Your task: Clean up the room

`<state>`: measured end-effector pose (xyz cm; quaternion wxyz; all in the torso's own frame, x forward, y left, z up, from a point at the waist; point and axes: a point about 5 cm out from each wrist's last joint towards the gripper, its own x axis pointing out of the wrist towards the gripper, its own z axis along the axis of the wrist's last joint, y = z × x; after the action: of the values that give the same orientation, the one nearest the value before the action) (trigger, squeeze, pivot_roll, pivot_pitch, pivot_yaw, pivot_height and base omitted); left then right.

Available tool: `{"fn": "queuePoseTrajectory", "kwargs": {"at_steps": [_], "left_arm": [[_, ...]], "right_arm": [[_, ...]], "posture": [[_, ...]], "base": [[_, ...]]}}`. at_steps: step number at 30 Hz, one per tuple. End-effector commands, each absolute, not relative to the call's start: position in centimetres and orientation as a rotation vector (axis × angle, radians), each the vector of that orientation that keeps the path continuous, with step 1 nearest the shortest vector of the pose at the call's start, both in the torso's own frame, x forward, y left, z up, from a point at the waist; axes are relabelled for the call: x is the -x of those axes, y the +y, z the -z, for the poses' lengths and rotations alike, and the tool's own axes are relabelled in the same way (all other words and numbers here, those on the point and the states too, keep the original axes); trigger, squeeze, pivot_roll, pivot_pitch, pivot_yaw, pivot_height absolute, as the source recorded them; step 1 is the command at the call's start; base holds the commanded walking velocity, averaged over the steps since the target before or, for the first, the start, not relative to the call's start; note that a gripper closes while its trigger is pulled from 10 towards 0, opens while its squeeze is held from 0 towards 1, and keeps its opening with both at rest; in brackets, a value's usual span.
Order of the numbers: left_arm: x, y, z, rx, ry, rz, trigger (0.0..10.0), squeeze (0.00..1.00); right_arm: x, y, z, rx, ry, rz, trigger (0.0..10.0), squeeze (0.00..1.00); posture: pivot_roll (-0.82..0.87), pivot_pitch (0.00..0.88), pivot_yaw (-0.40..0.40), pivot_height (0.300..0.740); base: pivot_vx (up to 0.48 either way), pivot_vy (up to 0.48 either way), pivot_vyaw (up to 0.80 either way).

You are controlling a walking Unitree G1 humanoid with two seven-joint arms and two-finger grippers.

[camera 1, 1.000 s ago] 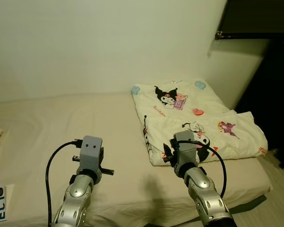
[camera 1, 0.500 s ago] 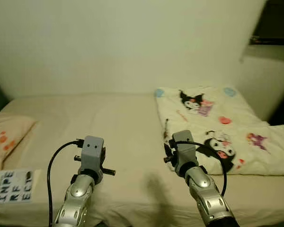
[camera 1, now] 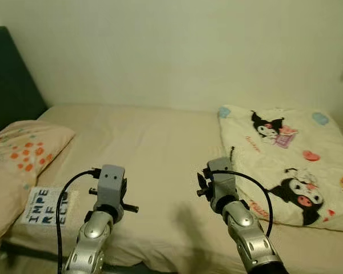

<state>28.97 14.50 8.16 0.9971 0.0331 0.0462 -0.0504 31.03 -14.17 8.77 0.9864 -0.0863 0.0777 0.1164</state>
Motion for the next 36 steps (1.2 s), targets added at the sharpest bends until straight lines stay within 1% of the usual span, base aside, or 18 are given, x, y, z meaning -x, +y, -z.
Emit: {"fn": "queuePoseTrajectory", "kwargs": {"at_steps": [1, 16, 19, 25, 36], "left_arm": [[-28.91, 14.7, -7.96, -0.075, 0.105, 0.101, 10.0, 0.0], [-28.78, 14.8, -8.08, -0.079, 0.095, 0.111, 10.0, 0.0], [-28.79, 14.65, -8.08, -0.093, 0.1, 0.13, 10.0, 0.0], [-28.8, 14.45, -8.13, -0.101, 0.1, 0.146, 10.0, 0.0], [-28.87, 14.31, -8.16, -0.1, 0.104, 0.157, 10.0, 0.0]], "right_arm": [[-31.09, -14.01, -9.06, 0.169, 0.138, -0.234, 10.0, 0.0], [-31.21, -13.87, -9.14, 0.168, 0.137, -0.239, 10.0, 0.0], [-31.17, -14.22, -8.97, 0.104, 0.15, -0.201, 10.0, 0.0], [-31.1, -14.42, -8.91, 0.113, 0.15, -0.196, 10.0, 0.0], [-31.05, -14.42, -8.86, 0.11, 0.154, -0.187, 10.0, 0.0]], "posture": [[-0.1, 0.028, -0.011, 0.723], [-0.09, 0.019, -0.016, 0.723], [-0.09, 0.023, -0.016, 0.723], [-0.1, 0.032, -0.009, 0.723], [-0.1, 0.034, -0.005, 0.723]], "base": [[0.0, 0.0, 0.8], [0.0, 0.0, 0.8], [0.0, 0.0, 0.0], [0.0, 0.0, 0.0], [0.0, -0.439, 0.0]]}}
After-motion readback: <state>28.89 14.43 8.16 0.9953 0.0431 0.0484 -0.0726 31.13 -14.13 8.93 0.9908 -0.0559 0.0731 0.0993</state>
